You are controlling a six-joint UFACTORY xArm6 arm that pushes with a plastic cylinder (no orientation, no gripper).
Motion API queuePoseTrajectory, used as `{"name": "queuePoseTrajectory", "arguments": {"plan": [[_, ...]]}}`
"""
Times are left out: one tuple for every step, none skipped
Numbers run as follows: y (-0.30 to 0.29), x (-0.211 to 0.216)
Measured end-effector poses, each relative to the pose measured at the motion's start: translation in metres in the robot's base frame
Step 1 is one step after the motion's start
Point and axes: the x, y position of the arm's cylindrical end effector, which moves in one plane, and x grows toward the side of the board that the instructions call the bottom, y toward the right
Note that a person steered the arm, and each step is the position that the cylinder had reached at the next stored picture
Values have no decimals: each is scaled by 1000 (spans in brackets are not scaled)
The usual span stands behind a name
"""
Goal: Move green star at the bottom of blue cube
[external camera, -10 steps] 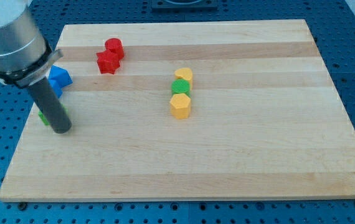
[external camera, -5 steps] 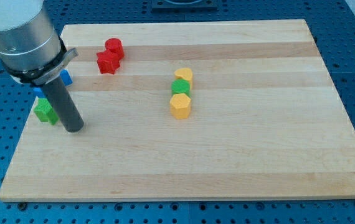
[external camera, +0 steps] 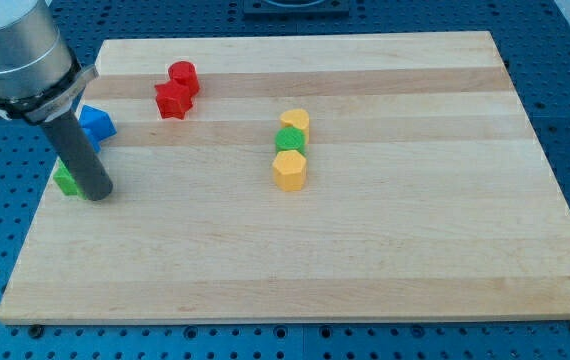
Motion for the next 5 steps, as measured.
{"name": "queuePoseTrajectory", "arguments": {"plan": [[-7,-1],[-15,-1],[-20,-1],[-20,-1],[1,24]]}}
